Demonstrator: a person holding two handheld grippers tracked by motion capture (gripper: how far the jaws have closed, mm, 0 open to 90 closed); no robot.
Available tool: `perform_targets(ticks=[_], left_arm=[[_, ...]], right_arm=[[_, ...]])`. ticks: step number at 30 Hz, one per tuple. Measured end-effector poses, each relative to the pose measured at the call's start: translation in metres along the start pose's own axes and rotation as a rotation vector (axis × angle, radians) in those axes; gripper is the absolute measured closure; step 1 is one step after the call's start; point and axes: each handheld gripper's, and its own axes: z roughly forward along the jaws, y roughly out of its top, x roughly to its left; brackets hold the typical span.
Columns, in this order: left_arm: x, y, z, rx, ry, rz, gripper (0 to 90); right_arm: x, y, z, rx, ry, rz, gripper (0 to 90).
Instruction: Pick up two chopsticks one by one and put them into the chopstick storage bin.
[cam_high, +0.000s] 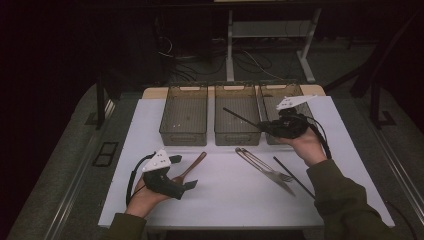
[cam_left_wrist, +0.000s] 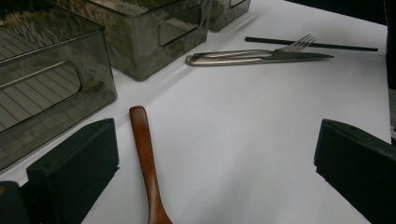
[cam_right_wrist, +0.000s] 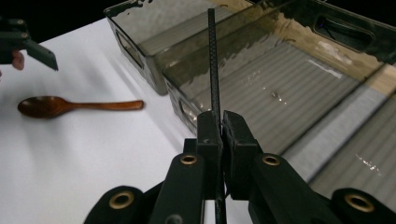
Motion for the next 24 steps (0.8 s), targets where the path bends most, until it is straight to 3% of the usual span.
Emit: perform_targets(ticks=[6,24], left_arm=[[0.000,0.000,0.000,-0.003,-0.002,0.001,0.0],[0.001,0.001,-0.001,-0.012,-0.008,0.004,0.0]], right_arm=[[0.007,0.019,0.020,0.004,0.020,-0.005,85.3],[0.032,0.069,0.103,0.044,-0.004,-0.003,85.2]])
